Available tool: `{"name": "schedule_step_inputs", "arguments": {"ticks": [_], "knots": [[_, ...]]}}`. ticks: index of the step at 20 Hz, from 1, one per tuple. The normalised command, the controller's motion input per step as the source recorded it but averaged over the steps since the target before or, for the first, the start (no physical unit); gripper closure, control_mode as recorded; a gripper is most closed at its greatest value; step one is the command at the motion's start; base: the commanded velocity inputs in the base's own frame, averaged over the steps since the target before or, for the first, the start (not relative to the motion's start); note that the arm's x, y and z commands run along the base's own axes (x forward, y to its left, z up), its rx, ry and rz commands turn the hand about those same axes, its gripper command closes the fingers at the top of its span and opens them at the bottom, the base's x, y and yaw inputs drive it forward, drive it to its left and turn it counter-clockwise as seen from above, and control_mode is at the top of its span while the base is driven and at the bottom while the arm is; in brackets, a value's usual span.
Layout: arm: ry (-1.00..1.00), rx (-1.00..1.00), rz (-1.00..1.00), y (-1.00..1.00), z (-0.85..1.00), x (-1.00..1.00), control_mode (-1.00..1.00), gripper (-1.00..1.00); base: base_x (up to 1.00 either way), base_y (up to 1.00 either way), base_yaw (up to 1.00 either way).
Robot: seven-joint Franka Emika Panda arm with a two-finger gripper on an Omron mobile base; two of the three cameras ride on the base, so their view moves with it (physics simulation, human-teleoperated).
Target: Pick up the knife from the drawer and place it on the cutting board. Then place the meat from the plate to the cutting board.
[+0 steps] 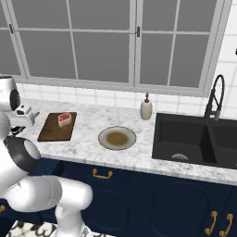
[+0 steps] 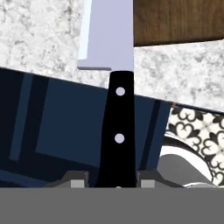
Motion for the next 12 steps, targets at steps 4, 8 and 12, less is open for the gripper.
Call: {"name": "schedule_step_inputs", "arguments": {"ticks": [4, 8, 12], "knots": [[-0.04, -0.13, 0.0, -0.18, -0.32, 0.72, -1.0, 1.0, 0.0, 0.0, 0.0], [-0.14, -0.13, 0.0, -0.21, -0.29, 0.56, -1.0, 1.0, 0.0, 0.0, 0.0], [-0.13, -0.08, 0.0, -0.02, -0.31, 0.73, -1.0, 1.0, 0.0, 0.0, 0.0]]}}
